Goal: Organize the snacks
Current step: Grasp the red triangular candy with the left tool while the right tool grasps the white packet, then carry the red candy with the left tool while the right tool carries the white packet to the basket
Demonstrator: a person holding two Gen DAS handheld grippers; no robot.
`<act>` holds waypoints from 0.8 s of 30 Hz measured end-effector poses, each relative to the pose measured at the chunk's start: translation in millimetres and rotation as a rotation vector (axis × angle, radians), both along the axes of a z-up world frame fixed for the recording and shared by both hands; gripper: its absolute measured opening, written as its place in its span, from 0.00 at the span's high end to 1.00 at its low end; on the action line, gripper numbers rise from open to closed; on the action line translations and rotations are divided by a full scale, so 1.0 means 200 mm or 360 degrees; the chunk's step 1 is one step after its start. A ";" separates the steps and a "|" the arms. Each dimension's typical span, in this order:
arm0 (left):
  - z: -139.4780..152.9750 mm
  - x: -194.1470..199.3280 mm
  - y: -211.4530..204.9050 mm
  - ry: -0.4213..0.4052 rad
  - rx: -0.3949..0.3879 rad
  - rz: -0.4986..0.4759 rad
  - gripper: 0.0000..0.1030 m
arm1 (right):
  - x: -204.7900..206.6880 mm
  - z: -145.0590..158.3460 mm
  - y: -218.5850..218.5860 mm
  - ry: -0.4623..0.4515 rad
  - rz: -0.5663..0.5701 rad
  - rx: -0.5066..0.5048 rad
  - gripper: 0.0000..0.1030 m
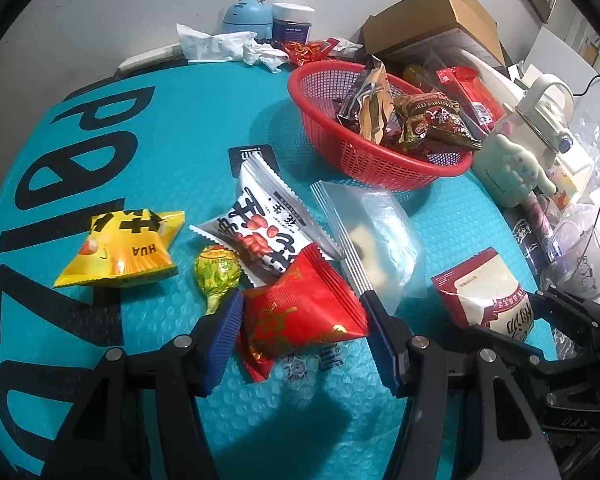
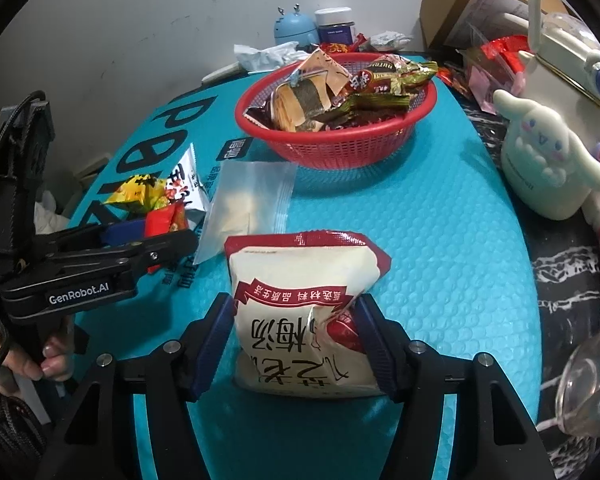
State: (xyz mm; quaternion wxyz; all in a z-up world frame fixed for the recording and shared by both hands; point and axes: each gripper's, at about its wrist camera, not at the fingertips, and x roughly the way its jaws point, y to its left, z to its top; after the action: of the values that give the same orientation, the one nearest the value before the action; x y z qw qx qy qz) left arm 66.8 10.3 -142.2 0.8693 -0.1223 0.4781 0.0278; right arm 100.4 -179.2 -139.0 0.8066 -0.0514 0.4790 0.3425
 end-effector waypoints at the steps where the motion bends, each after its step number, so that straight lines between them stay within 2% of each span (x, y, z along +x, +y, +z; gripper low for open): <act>1: 0.00 0.00 0.00 0.0001 0.0002 -0.0001 0.43 | 0.00 0.00 0.00 0.0000 -0.0005 -0.0006 0.39; 3: 0.00 -0.01 -0.02 -0.0006 -0.0003 -0.0015 0.43 | -0.01 -0.01 -0.01 -0.0001 -0.0010 -0.0018 0.40; 7: 0.00 -0.04 -0.05 0.0003 -0.0007 -0.0065 0.44 | -0.03 -0.01 -0.04 -0.0010 -0.0025 -0.0001 0.49; 10: 0.00 -0.07 -0.10 0.0015 -0.0024 -0.0111 0.44 | -0.06 0.00 -0.05 -0.0033 -0.0020 -0.0003 0.52; 24: 0.01 -0.27 -0.31 0.0068 -0.0011 -0.0260 0.44 | -0.22 0.01 -0.20 -0.0047 -0.0018 -0.0023 0.55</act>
State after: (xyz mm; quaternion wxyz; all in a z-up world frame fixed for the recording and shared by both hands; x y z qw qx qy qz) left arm 13.1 -51.4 -140.4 0.8579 -0.0853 0.5050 -0.0424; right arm 57.2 -219.1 -136.3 0.8151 -0.0595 0.4697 0.3338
